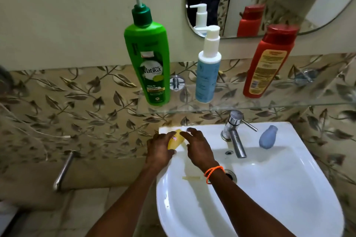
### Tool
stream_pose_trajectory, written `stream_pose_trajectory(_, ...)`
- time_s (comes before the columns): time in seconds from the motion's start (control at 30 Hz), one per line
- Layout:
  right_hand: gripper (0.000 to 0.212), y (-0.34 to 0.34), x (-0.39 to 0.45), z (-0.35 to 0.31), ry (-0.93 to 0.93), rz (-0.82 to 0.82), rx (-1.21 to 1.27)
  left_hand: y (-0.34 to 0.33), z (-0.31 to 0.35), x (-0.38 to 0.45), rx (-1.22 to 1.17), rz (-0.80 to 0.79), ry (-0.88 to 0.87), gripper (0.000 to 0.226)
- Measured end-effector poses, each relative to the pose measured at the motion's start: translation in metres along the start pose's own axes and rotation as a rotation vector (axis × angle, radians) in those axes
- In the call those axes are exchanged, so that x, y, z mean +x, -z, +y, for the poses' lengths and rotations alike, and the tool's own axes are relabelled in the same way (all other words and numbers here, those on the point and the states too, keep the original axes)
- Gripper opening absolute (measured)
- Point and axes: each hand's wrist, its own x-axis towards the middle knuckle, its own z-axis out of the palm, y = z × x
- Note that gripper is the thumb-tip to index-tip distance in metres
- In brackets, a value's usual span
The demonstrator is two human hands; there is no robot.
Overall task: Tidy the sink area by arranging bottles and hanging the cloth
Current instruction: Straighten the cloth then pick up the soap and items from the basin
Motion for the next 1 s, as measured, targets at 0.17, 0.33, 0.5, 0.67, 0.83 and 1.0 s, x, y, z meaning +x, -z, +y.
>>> stream_pose_trajectory(0.17,0.059,0.003,0.018,-0.003,0.072,0.063,-0.056,0.005,-0.003,0.000,-0.390,0.293,-0.149,0.024)
stream_pose_trajectory(0.33,0.047,0.007,0.023,-0.007,0.052,0.038,0.016,0.016,0.028,0.010,-0.460,0.411,-0.197,0.012)
stream_pose_trajectory(0.5,0.052,0.009,0.026,0.003,-0.086,0.069,0.262,-0.002,0.027,0.004,-0.593,0.274,0.053,0.040)
stream_pose_trajectory(0.67,0.034,-0.001,0.027,0.014,-0.167,0.045,0.535,-0.010,0.029,0.010,-0.672,0.300,0.065,0.026)
stream_pose_trajectory(0.83,0.064,0.000,0.029,0.014,-0.161,0.037,0.508,-0.018,0.036,0.000,-0.724,0.317,0.203,0.047)
stream_pose_trajectory(1.0,0.055,0.029,-0.023,0.020,-0.178,0.163,0.633,-0.027,0.075,-0.049,-0.681,0.575,0.281,0.042)
